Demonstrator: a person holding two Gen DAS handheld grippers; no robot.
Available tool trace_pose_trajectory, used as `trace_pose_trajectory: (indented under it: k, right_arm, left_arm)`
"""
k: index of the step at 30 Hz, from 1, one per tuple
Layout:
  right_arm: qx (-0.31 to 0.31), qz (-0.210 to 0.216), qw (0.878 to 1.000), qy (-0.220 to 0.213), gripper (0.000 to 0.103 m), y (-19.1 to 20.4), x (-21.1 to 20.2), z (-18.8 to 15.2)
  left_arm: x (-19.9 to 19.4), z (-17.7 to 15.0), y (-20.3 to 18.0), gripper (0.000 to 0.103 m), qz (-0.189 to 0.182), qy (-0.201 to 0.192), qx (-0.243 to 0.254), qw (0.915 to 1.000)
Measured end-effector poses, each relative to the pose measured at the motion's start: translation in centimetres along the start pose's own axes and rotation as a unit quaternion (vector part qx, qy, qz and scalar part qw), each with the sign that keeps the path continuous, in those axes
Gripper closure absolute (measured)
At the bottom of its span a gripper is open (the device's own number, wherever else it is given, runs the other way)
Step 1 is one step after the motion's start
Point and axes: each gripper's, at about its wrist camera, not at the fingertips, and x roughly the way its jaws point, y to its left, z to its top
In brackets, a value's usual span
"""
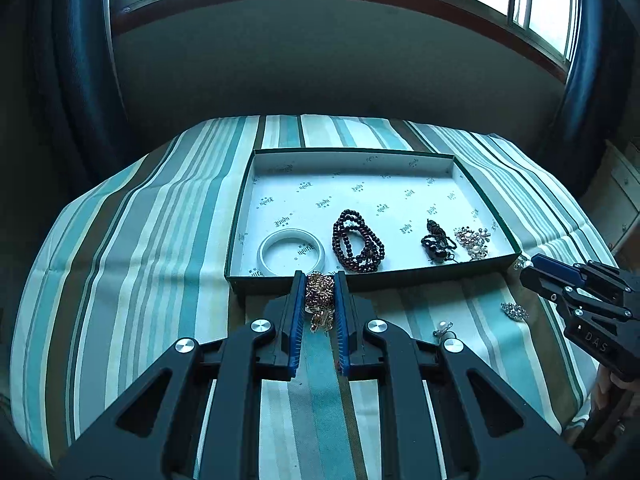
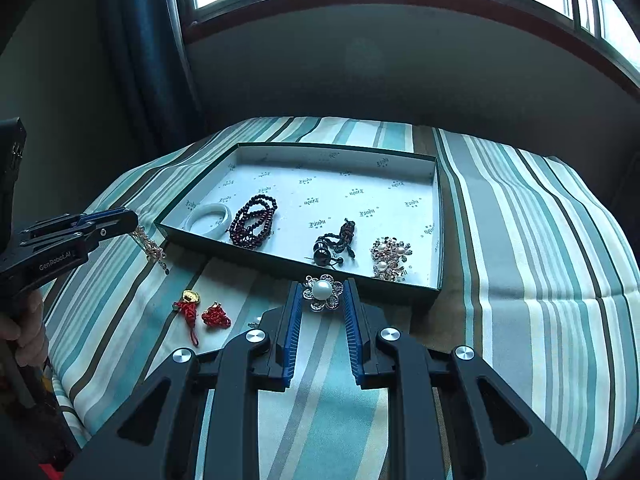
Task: Organize jewelry
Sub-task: 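Carry the gold chain with the left gripper while the right gripper carries the brooch over the box, then open the left gripper to drop the chain while the right gripper releases the brooch in the box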
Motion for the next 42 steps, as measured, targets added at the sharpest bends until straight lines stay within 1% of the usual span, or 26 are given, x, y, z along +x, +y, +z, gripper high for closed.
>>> trace_pose_trajectory:
  k: [9,17,20,24,29,32,34,37,42]
  right_arm:
    - [-0.001,-0.01,1.0,-0.021,0.082,-0.8,1.3,3.0]
    - [0.002,-0.024,0.999,-0.033,0.082,-2.1,3.8,6.2]
    - [0.005,-0.03,0.999,-0.029,0.082,-2.8,5.2,7.0]
    - [0.014,-0.038,0.999,-0.008,0.082,-3.9,7.7,7.2]
    - [0.013,-0.046,0.999,0.022,0.082,-4.6,10.9,7.1]
    - [0.011,-0.053,0.998,0.039,0.082,-4.9,12.5,7.1]
    - [0.012,-0.057,0.997,0.048,0.082,-5.1,13.2,6.9]
    - [0.014,-0.063,0.996,0.059,0.082,-5.3,13.9,6.6]
    - [0.016,-0.068,0.995,0.074,0.081,-5.7,14.8,6.1]
  left_arm:
    - [1.5,4.1,-0.2,0.089,-0.002,-0.029,0.004,0.9996]
    - [4.1,8.3,0.0,0.089,-0.001,-0.051,0.004,0.9987]
    - [5.6,9.4,0.1,0.089,0.003,-0.052,0.007,0.9986]
    - [8.9,9.9,0.5,0.089,0.009,-0.029,0.003,0.9995]
    - [13.2,9.1,1.4,0.089,0.026,0.007,0.002,0.9996]
    - [15.4,8.6,2.1,0.089,0.029,0.03,-0.008,0.9991]
    - [16.4,8.3,2.6,0.089,0.025,0.043,-0.017,0.9986]
    - [17.4,7.9,2.9,0.089,0.028,0.058,-0.017,0.9978]
    - [18.1,7.5,3.1,0.089,0.031,0.069,-0.019,0.997]
